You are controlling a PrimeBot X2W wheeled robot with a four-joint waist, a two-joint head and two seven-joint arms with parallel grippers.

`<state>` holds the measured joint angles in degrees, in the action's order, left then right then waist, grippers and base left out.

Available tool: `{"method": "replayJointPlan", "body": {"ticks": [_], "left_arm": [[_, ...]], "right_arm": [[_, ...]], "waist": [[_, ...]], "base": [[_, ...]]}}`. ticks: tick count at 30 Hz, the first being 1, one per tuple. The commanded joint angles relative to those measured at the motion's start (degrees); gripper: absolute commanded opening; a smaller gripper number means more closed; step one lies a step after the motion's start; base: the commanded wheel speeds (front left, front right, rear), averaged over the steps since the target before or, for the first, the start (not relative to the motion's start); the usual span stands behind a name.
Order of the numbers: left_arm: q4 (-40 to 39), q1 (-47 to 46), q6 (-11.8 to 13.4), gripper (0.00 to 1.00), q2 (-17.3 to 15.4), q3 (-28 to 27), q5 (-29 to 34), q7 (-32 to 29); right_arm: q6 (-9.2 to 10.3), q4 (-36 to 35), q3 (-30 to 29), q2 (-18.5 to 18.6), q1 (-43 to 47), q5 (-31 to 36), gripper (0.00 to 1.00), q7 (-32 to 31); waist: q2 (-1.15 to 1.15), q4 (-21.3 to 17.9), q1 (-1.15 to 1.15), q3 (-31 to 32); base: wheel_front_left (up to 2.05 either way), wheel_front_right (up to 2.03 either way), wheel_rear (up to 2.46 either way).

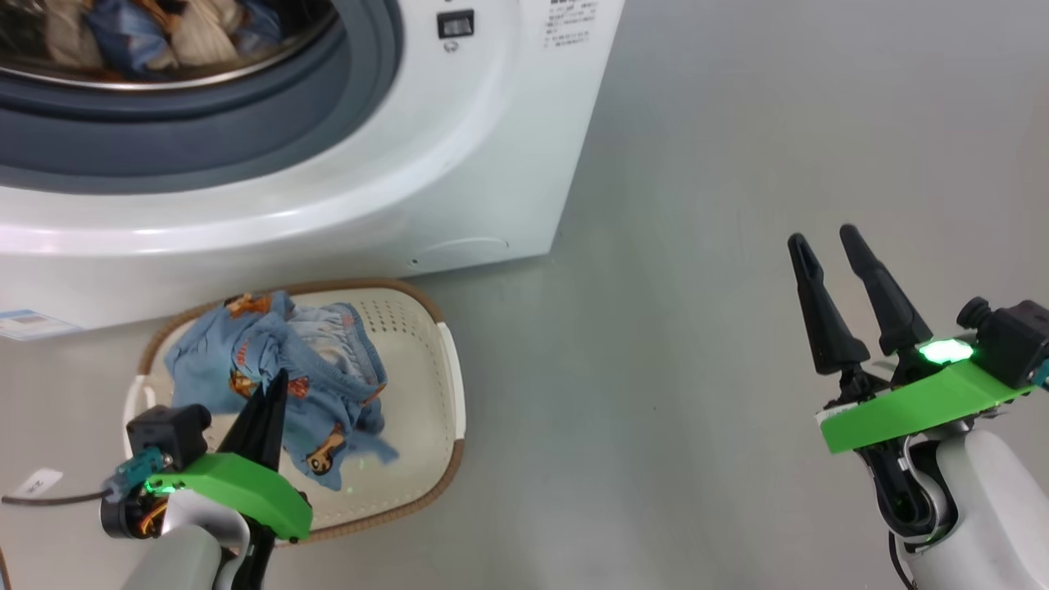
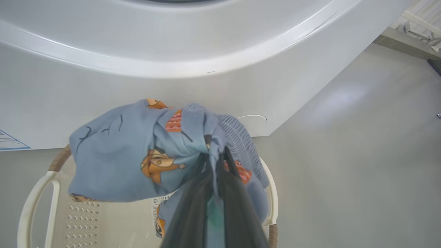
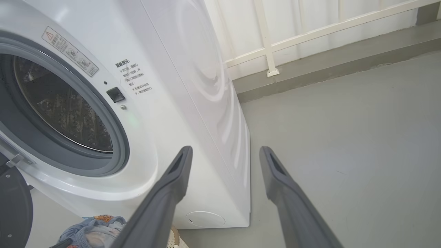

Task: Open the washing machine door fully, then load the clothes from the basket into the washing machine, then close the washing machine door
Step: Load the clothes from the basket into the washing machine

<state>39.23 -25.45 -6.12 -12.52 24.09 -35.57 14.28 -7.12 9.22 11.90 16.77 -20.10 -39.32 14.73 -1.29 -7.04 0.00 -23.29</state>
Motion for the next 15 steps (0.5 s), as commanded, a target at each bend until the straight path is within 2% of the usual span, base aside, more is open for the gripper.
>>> {"method": "replayJointPlan", "body": {"ticks": [1,11,15], "left_arm": [[-2.6,1.3,0.6,0.00,-1.8,-2.5,0.9,0.7],[-13.5,8.8,0.9,0.00,-0.6,-7.4,5.3,0.7],[-18.1,11.1,1.8,0.00,0.3,-9.6,7.9,0.7]], "right_arm": [[-0.36,-1.1,0.5,0.8,1.8,0.6,1.00,0.3],[-0.36,-0.1,0.0,1.5,4.5,0.8,1.00,0.3],[-0.36,0.3,-0.3,1.7,5.7,1.0,1.00,0.3]], "waist": [[0.00,1.0,0.00,1.9],[0.00,3.2,0.00,6.7],[0.00,4.1,0.00,8.8]], "base": [[0.00,0.00,0.00],[0.00,0.00,0.00],[0.00,0.00,0.00]]}}
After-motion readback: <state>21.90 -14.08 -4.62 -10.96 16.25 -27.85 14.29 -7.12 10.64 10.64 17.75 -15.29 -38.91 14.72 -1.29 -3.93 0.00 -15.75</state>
